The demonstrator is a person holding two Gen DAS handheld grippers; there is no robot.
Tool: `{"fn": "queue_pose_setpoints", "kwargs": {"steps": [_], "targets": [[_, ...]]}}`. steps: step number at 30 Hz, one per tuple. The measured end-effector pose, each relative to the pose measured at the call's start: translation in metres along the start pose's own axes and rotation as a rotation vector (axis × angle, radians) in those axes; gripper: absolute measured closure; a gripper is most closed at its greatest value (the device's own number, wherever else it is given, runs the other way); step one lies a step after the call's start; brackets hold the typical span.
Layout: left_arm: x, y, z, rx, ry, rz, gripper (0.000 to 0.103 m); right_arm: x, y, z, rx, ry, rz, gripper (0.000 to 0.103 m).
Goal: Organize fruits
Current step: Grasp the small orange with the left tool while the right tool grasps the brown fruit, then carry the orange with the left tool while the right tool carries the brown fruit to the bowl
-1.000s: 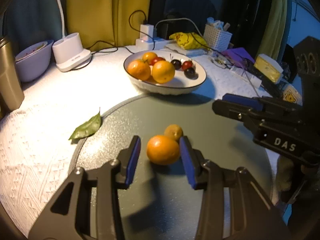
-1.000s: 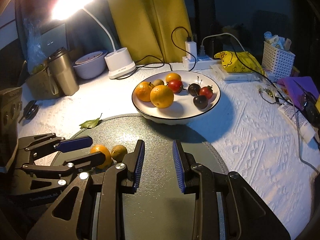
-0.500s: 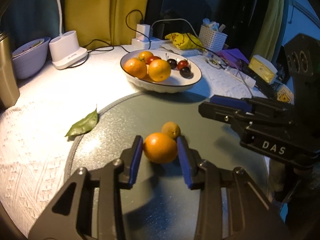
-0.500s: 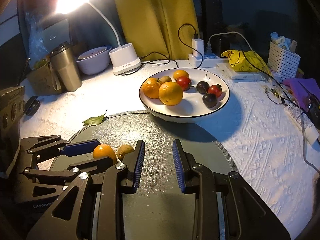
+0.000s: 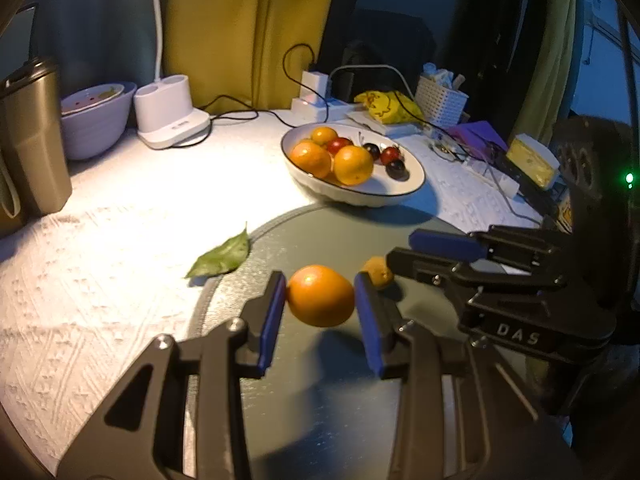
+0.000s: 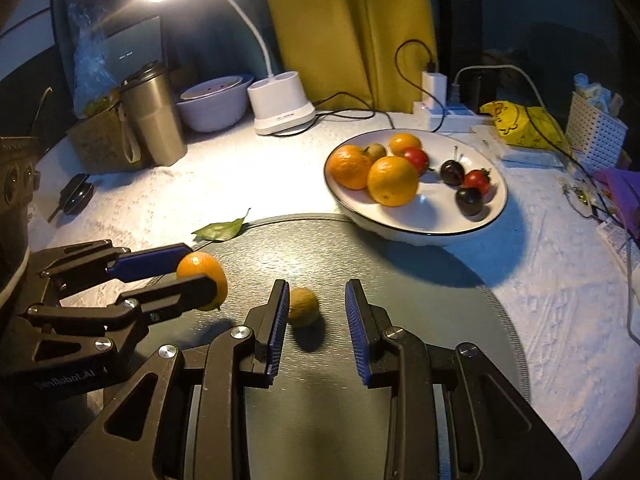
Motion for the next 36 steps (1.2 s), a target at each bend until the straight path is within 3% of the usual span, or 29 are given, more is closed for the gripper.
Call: {"fn": "queue_pose_setpoints", "kwargs": {"steps": [17,19,36], "targets": [[-0.008,-0.004,-0.001,0.002,-0.007,0.002,0.066,-0.007,0.029,-0.006,-0.097,0.014,0.008,0.073],[-0.008,-0.004,0.000,0.001,-0.005,0.003,0.066,-0.007,0.030,-0.007,-0.100,0.008,0.006,0.077],[0.013,0.006,0.020,0.000,0.041,0.005,0.066,0.018,0.011,0.002,-0.035,0.041,0.011,0.077]]}}
Point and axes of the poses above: each gripper's, at about its wrist camera, not at the fingertips, and y roughly the way its jaws point, x to its right, z to its top, the point moved 3 cm from there along y, roughly the way its jaws point, and after that the axes turned 7 degrees about y, right-handed, at the moved point
